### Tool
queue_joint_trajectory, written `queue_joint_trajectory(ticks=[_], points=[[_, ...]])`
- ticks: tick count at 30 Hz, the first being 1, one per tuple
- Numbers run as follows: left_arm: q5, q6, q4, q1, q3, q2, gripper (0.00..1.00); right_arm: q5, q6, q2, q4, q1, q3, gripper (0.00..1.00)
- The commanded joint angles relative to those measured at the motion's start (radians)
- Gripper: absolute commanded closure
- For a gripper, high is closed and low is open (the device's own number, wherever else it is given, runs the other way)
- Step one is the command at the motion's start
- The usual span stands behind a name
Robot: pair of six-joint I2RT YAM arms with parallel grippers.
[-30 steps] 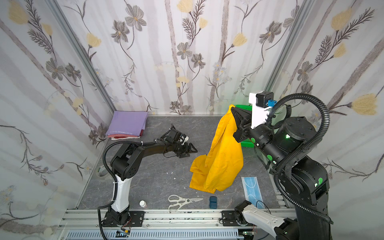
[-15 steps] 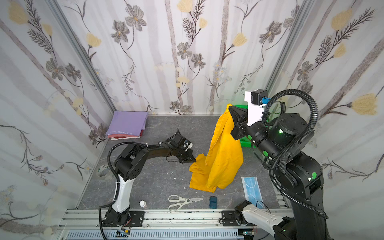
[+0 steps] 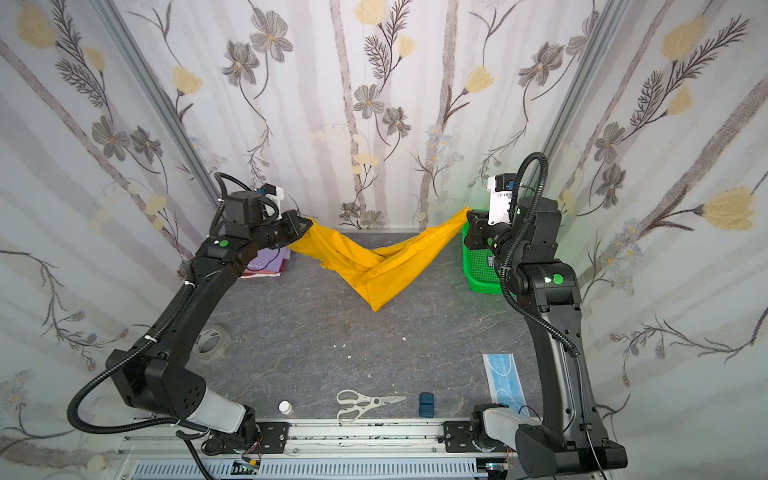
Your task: Fold and stack the t-shirts
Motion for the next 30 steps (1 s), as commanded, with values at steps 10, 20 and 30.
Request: queue_joint_trajectory(ticks=[10,20,30], points=[[-0.004,-0.015,-0.066,0.171,-0.168,-0.236,1.00,-0.096,0.114,-0.056,0.219,-0.087,-0.228,1.00],[0.084,-0.065,-0.071,0.181,-0.395,-0.352,1.00,-0.186,0.184,0.163,0.321,-0.122,-0.234,1.00],[0.001,-0.066,-0.064,0.197,-0.499,-0.337,1.00,-0.047,0.106,0.483,0.096,-0.057,0.084,0.00]])
